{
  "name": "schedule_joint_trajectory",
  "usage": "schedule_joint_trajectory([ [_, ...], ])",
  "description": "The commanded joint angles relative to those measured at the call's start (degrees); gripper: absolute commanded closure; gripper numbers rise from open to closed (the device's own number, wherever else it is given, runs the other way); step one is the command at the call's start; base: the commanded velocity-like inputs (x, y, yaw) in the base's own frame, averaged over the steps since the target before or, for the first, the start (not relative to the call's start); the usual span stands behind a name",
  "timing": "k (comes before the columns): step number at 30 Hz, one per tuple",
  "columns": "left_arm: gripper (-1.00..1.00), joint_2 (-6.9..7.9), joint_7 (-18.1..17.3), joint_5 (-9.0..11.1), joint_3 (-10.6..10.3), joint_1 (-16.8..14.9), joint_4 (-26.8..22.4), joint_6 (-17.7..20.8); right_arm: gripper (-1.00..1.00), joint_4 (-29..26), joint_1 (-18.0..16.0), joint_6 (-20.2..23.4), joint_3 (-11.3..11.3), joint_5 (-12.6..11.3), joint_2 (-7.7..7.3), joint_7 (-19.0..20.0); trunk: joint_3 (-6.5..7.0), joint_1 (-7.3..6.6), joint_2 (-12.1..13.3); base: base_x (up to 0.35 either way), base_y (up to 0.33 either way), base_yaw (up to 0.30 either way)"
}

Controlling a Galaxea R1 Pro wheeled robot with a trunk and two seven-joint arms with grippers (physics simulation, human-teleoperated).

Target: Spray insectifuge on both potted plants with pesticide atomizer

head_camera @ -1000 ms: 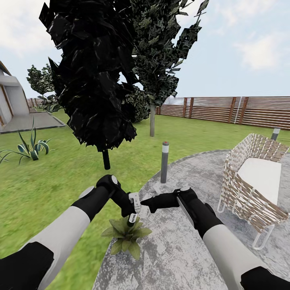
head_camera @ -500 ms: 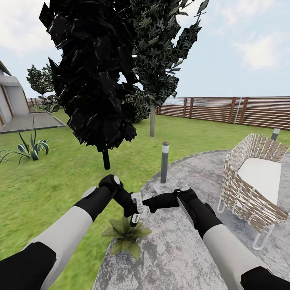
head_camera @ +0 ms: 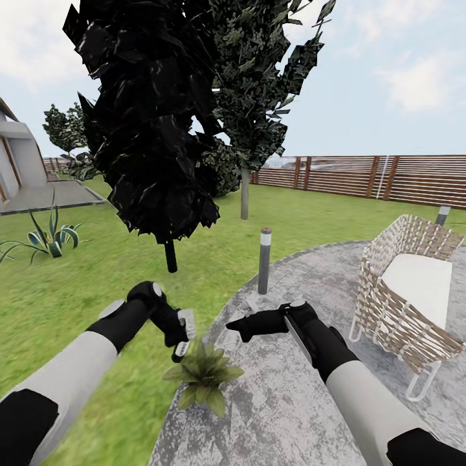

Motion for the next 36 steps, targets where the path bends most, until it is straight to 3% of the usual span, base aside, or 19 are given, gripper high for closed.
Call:
schedule_joint_trajectory([
  [1, 1.00, 1.77, -0.2, 0.0, -0.2, 0.0, -0.1, 0.6, 1.00, -0.1, 0.0, 0.3, -0.1, 0.4, 0.01, 0.3, -0.07, 0.00, 0.0, 0.000, 0.000, 0.000],
  [5, 1.00, 3.60, -0.1, 0.1, 1.6, 0.0, -0.1, 0.5, 1.00, -0.1, 0.0, 0.3, -0.1, 0.4, -0.04, 0.2, -0.07, 0.00, 0.0, 0.000, 0.000, 0.000],
  [7, 1.00, 3.89, -0.1, 0.1, 5.4, 0.0, -0.1, 0.5, 1.00, 0.0, 0.0, 0.3, -0.2, 0.4, -0.08, 0.0, -0.07, 0.00, 0.0, 0.000, 0.000, 0.000],
  [8, 1.00, 4.23, -0.1, 0.1, 9.0, 0.1, -0.1, 0.5, -1.00, 0.1, 0.0, 0.3, -0.3, 0.3, -0.23, 0.0, -0.07, 0.00, 0.0, 0.000, 0.000, 0.000],
  [9, 1.00, 4.48, -0.1, 0.0, 13.0, 0.1, -0.1, 0.5, -1.00, 0.3, 0.1, 0.0, -0.3, 0.3, -0.39, 0.0, -0.07, 0.00, 0.0, 0.000, 0.000, 0.000],
  [11, 1.00, 4.65, -0.2, 0.0, 18.5, 0.1, -0.1, 0.5, -1.00, 0.5, 0.2, -0.1, -0.4, 0.2, -0.57, -0.1, -0.07, 0.00, 0.0, 0.000, 0.000, 0.000],
  [13, 1.00, 4.71, -0.3, 0.0, 22.5, 0.2, -0.1, 0.6, -1.00, 1.4, 0.5, -0.2, -0.5, 0.1, -0.82, -0.4, -0.07, 0.00, 0.0, 0.000, 0.000, 0.000],
  [15, 1.00, 4.73, -0.4, 0.0, 25.9, 0.2, -0.1, 2.2, -1.00, 4.8, 0.7, -0.2, -0.6, 0.1, -2.46, -3.1, -0.07, 0.00, 0.0, 0.000, 0.000, 0.000],
  [17, 1.00, 4.74, -0.4, -0.1, 28.4, 0.4, -0.1, 7.7, -1.00, 8.3, 0.8, -0.2, -0.8, 0.0, -4.56, -9.3, -0.07, 0.00, 0.0, 0.000, 0.000, 0.000],
  [19, 1.00, 4.74, -0.4, -0.1, 29.4, 0.5, -0.1, 12.4, -1.00, 9.7, 0.8, -0.2, -1.1, -0.2, -6.55, -14.6, -0.07, 0.00, 0.0, 0.000, 0.000, 0.000],
  [20, 1.00, 4.62, -0.4, 0.0, 29.7, 0.5, -0.1, 15.3, -1.00, 10.2, 0.8, -0.2, -1.5, -0.2, -8.49, -17.9, -0.07, 0.00, 0.0, 0.000, 0.000, 0.000],
  [23, 1.00, 4.30, -0.5, 0.0, 30.0, 0.6, -0.1, 20.0, -1.00, 10.5, 0.8, -0.1, -3.2, -0.3, -12.72, -21.9, -0.07, 0.00, 0.0, 0.000, 0.000, 0.000],
  [24, 1.00, 4.23, -0.5, 0.0, 30.0, 0.6, -0.1, 21.5, -1.00, 10.6, 0.8, -0.1, -4.7, -0.3, -14.40, -22.9, -0.07, 0.00, 0.0, 0.000, 0.000, 0.000],
  [25, 1.00, 4.05, -0.5, 0.0, 30.0, 0.6, -0.1, 23.9, -1.00, 10.7, 0.8, -0.1, -8.4, -0.3, -16.82, -24.2, -0.07, 0.00, 0.0, 0.000, 0.000, 0.000],
  [26, 1.00, 3.74, -0.4, 0.0, 30.0, 0.6, -0.2, 25.3, -1.00, 10.9, 0.8, -0.2, -11.5, -0.3, -18.04, -24.7, -0.07, 0.00, 0.0, 0.000, 0.000, 0.000],
  [28, 1.00, 3.13, -0.4, -0.1, 29.9, 0.6, -0.2, 27.9, -1.00, 11.2, 0.8, -0.2, -19.6, -0.3, -19.54, -25.4, -0.07, 0.00, 0.0, 0.000, 0.000, 0.000],
  [31, 1.00, 2.43, -0.4, -0.5, 29.8, 0.6, -0.2, 31.4, -1.00, 11.4, 0.8, -0.3, -26.3, -0.1, -20.11, -26.0, -0.07, 0.00, 0.0, 0.000, 0.000, 0.000],
  [33, 1.00, 2.24, -0.5, -1.7, 29.8, 0.6, -0.1, 32.7, -1.00, 11.5, 0.9, -0.3, -27.8, 0.0, -20.14, -27.9, -0.07, 0.00, 0.0, 0.000, 0.000, 0.000],
  [36, 1.00, 2.26, -0.6, -2.3, 29.8, 0.6, 4.7, 32.9, -1.00, 14.2, 0.9, -0.3, -28.1, 0.2, -19.82, -28.3, -0.07, 0.00, 0.0, 0.000, 0.000, 0.000],
])
